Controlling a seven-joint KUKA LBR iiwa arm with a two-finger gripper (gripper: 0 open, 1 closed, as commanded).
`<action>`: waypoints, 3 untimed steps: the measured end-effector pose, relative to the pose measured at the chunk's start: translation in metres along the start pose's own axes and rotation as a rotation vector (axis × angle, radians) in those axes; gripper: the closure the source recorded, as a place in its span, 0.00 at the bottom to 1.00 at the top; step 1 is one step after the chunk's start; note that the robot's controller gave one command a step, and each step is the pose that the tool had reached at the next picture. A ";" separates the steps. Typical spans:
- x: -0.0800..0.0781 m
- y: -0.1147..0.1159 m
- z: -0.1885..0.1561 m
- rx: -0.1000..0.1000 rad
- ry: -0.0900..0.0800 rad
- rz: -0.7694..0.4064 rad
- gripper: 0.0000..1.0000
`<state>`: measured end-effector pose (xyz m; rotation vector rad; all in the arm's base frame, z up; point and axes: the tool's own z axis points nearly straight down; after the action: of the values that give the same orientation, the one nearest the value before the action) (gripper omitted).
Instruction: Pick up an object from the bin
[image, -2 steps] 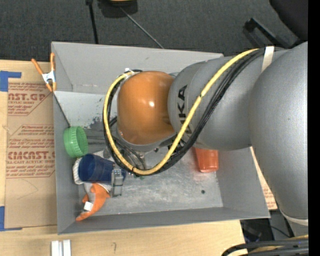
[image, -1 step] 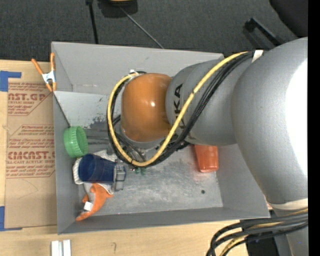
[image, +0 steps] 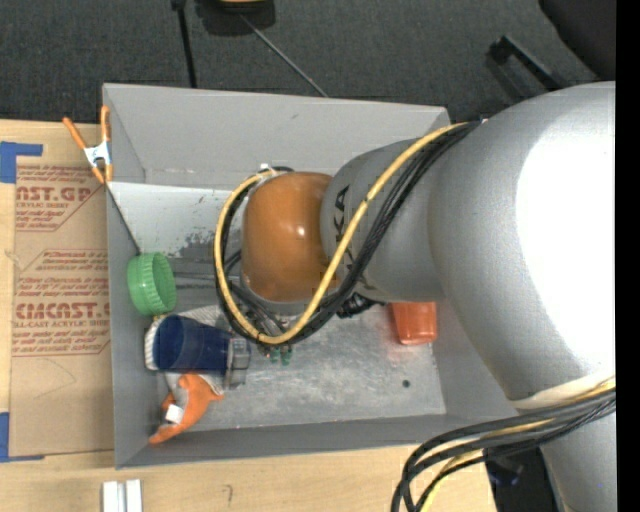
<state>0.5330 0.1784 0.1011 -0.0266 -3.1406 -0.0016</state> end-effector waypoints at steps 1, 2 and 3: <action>0.000 0.000 0.000 0.000 0.000 0.000 1.00; -0.008 0.008 -0.036 -0.001 -0.001 -0.012 1.00; -0.008 0.008 -0.036 -0.001 -0.001 -0.012 1.00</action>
Offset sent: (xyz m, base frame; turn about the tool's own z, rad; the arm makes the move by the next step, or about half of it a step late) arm 0.0079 0.0066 0.0369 -0.0105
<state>0.5407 0.1861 0.1374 -0.0080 -3.1422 -0.0027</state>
